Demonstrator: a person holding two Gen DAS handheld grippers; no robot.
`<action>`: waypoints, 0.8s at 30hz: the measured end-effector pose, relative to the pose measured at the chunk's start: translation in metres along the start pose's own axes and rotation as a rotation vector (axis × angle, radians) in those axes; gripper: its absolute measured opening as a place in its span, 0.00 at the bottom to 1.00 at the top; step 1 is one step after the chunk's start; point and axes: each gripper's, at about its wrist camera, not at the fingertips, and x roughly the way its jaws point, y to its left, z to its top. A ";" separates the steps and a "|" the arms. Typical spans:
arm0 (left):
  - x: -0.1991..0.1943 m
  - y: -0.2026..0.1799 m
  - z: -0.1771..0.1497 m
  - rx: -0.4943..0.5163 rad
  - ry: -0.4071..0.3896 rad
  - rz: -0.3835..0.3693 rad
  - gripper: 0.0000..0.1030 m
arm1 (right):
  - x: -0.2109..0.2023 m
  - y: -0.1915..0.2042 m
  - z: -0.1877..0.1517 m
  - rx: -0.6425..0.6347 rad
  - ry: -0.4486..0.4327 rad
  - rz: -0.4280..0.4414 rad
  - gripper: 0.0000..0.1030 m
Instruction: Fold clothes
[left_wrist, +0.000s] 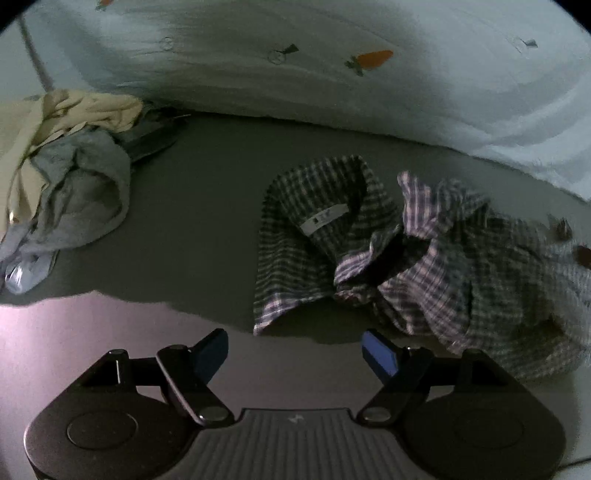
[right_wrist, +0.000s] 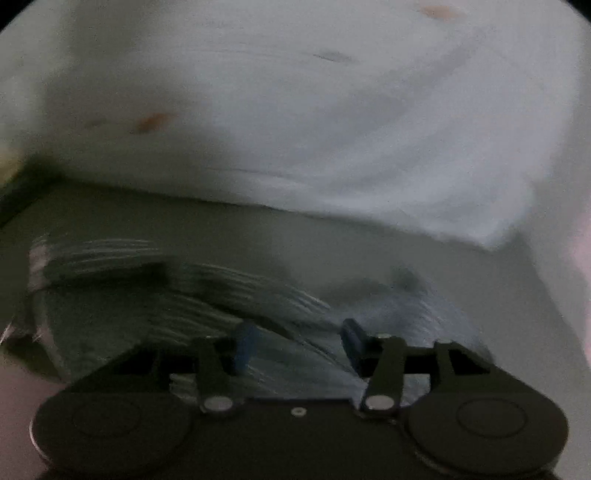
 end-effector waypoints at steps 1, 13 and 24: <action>-0.001 0.001 0.000 -0.021 -0.002 0.003 0.78 | 0.004 0.013 0.006 -0.068 -0.029 0.038 0.61; -0.021 -0.008 -0.013 0.012 -0.032 0.137 0.83 | 0.094 0.121 0.039 -0.642 -0.143 0.170 0.01; -0.007 -0.004 0.028 -0.010 -0.097 -0.005 0.83 | -0.068 -0.135 0.179 0.086 -0.375 -0.542 0.01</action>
